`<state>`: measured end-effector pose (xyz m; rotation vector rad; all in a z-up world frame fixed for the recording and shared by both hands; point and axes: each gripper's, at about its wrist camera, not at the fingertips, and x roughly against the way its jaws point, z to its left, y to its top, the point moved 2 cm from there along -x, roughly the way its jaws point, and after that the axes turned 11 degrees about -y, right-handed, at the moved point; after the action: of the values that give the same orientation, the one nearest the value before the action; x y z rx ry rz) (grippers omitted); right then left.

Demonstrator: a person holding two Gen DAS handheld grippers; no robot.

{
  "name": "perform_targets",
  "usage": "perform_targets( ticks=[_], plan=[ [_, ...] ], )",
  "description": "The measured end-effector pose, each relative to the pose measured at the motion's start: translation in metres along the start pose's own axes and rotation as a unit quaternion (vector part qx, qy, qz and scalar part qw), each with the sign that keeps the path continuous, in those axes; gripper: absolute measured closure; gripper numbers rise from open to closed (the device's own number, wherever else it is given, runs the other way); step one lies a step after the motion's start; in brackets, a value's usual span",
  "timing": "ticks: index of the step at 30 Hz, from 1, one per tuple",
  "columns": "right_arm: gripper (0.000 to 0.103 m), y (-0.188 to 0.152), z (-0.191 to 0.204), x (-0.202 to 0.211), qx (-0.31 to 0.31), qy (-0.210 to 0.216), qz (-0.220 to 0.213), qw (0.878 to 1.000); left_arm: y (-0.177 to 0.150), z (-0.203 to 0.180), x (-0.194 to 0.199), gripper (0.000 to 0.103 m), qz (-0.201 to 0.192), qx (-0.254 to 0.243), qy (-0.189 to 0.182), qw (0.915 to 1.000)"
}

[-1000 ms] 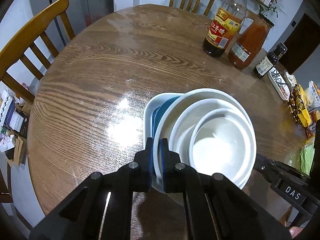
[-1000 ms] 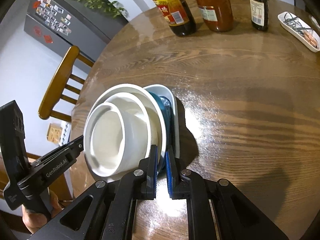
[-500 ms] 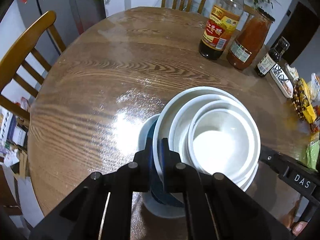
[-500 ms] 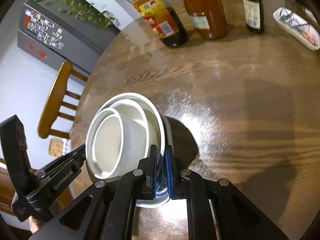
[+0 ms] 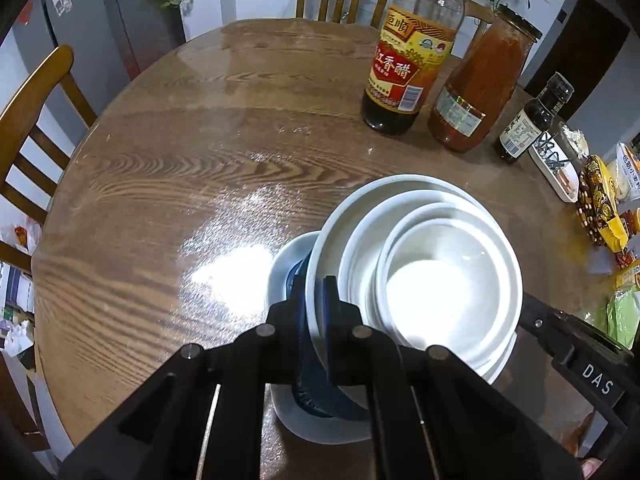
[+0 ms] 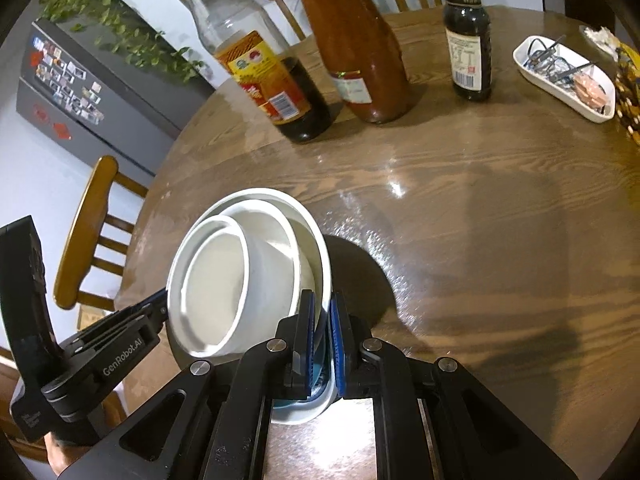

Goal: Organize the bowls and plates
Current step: 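Lift and carry the bowl stack over the blue dish, then lower the bowl stack onto the blue dish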

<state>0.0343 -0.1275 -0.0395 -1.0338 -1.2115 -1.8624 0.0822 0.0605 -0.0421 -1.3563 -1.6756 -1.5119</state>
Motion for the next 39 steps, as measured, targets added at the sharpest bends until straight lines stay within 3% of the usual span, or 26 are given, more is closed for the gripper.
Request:
perform_targets(
  ticks=[30,36,39],
  plan=[
    [0.091,-0.003,0.005,0.004,0.027,-0.033,-0.025,0.999,0.0,-0.003,-0.001,0.097,-0.009,-0.028,0.012,0.9995],
    [0.091,-0.002,0.009,0.006,0.033,-0.038,-0.022,0.998,0.0,0.002,-0.001,0.093,-0.009,-0.019,0.012,0.9997],
    [0.091,-0.002,0.008,0.005,0.027,-0.038,-0.018,0.999,0.001,0.006,0.001,0.084,-0.009,-0.013,0.016,0.9997]
  ],
)
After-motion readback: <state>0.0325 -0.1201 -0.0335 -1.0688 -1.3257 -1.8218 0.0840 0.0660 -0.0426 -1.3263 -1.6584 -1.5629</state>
